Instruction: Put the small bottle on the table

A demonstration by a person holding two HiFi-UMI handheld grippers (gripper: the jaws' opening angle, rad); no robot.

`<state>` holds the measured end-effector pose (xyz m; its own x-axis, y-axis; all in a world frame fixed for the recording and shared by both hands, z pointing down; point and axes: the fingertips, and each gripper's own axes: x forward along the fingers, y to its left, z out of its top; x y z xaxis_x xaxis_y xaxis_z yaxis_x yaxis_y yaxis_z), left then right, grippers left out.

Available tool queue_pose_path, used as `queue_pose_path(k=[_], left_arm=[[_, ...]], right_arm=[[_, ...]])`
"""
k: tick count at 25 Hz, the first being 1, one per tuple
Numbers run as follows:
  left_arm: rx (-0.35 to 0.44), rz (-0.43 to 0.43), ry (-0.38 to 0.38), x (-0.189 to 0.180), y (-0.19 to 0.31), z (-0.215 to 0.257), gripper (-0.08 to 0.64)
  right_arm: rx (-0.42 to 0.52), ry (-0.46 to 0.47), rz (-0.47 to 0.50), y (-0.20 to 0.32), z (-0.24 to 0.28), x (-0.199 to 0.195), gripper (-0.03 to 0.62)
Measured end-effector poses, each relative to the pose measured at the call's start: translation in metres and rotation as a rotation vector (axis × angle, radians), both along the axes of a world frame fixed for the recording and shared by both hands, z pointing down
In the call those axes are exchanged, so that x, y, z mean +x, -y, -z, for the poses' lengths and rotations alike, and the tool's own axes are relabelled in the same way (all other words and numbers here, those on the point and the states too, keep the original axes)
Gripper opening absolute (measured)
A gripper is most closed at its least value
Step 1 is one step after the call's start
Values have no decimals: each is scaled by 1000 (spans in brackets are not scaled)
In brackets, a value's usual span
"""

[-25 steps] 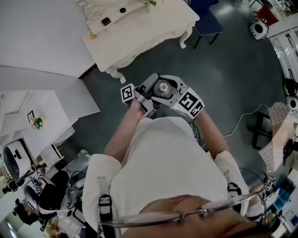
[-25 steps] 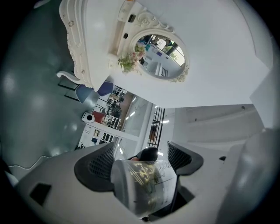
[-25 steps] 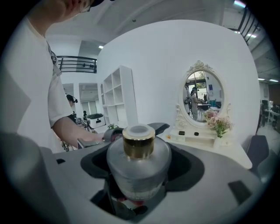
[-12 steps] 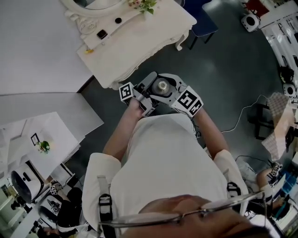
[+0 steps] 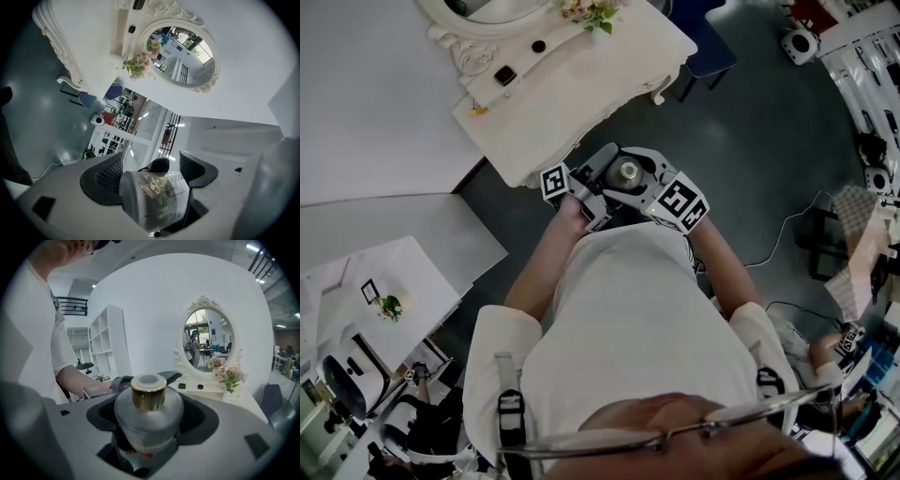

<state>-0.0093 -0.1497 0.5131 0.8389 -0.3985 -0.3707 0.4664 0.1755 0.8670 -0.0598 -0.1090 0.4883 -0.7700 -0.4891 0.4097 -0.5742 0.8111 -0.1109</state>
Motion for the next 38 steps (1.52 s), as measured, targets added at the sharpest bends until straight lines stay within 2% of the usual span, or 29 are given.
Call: queue_pose_path(k=[6, 13, 22, 30, 38], left_arm=[[1, 26, 9, 7, 23, 0, 373], [0, 72, 31, 28, 75, -6, 373], [-11, 197, 14, 65, 146, -6, 373], [-21, 332, 42, 81, 194, -12, 373], [-5, 452, 111, 83, 225, -33, 373]], right_arm=[[-3, 5, 30, 22, -1, 8, 347], [-9, 18, 81, 71, -4, 31, 347], [-10, 31, 194, 137, -3, 74, 347], [-22, 38, 311, 181, -12, 97, 347], [-48, 17, 409, 212, -36, 111, 347]])
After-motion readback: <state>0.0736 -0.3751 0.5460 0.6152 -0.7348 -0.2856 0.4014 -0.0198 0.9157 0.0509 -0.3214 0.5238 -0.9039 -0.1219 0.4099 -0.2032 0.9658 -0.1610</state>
